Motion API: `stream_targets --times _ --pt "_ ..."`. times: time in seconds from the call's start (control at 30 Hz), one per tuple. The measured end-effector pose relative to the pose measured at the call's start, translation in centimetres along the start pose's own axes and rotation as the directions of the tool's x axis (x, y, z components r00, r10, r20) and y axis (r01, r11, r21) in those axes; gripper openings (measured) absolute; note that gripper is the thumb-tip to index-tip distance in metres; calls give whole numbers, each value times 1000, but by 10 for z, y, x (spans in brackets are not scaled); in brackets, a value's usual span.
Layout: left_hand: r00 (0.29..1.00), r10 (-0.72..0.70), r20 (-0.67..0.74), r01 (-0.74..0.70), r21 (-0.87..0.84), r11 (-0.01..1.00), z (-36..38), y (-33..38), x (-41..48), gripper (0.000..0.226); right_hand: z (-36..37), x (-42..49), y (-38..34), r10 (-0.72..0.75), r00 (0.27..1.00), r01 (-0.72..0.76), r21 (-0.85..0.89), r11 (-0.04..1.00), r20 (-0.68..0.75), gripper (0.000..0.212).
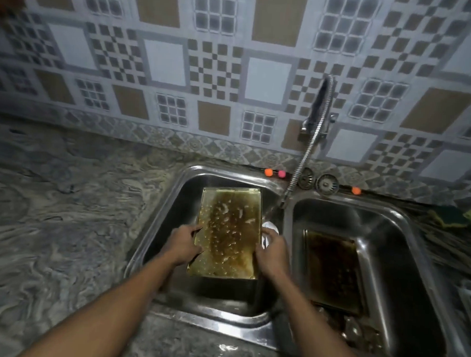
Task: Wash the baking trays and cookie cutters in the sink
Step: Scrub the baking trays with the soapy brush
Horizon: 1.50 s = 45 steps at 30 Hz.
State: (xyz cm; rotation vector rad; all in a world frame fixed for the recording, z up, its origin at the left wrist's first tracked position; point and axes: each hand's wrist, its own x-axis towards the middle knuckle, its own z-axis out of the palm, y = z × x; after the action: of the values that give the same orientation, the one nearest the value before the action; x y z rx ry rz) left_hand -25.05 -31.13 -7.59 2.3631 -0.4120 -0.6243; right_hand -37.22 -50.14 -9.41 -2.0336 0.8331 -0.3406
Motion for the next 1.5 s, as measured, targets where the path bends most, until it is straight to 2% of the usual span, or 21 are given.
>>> stream_targets --times 0.17,0.37,0.47,0.53,0.67,0.73,0.83,0.9,0.97,1.1,1.23,1.33,1.43,1.5 --pt "991 -40 127 20 155 988 -8 -45 32 59 47 -6 1 111 994 -110 -74 991 12 28" --pt "981 -75 179 31 240 970 8 -67 64 26 79 3 21 282 959 -273 -173 946 31 31" --pt "980 -87 179 35 273 961 20 -80 80 33 89 6 24 358 933 -347 -180 920 31 29" --pt "979 -81 189 25 280 960 28 -88 88 43 94 9 29 400 917 -393 -168 904 7 16" --pt "972 -117 203 53 298 953 44 -97 101 45 108 19 44 481 876 -470 -195 861 13 31" --pt "972 -105 209 38 300 953 52 -101 107 42 113 23 51 515 857 -499 -201 843 32 28" --pt "968 -147 204 86 279 957 58 -106 112 39 115 24 55 471 879 -439 -261 860 77 20" --pt "972 -143 185 88 279 956 59 -110 114 49 115 23 53 437 889 -380 -316 870 136 29" --pt "975 -107 193 45 300 953 57 -113 114 58 116 23 55 456 882 -404 -307 861 118 33" --pt "984 -23 179 -40 338 940 49 -106 107 59 111 19 55 464 882 -429 -270 862 83 33" --pt "989 33 141 -78 323 943 41 -85 96 58 94 15 41 327 939 -295 -238 925 108 46" --pt "988 107 108 -133 268 954 39 -59 83 55 79 15 27 239 971 -237 -119 964 2 40" --pt "966 212 150 -240 202 950 49 -22 71 52 50 18 14 149 985 -152 -32 988 -89 36" --pt "947 285 147 -309 175 935 60 6 65 40 25 21 10 89 983 -89 8 996 -158 34"
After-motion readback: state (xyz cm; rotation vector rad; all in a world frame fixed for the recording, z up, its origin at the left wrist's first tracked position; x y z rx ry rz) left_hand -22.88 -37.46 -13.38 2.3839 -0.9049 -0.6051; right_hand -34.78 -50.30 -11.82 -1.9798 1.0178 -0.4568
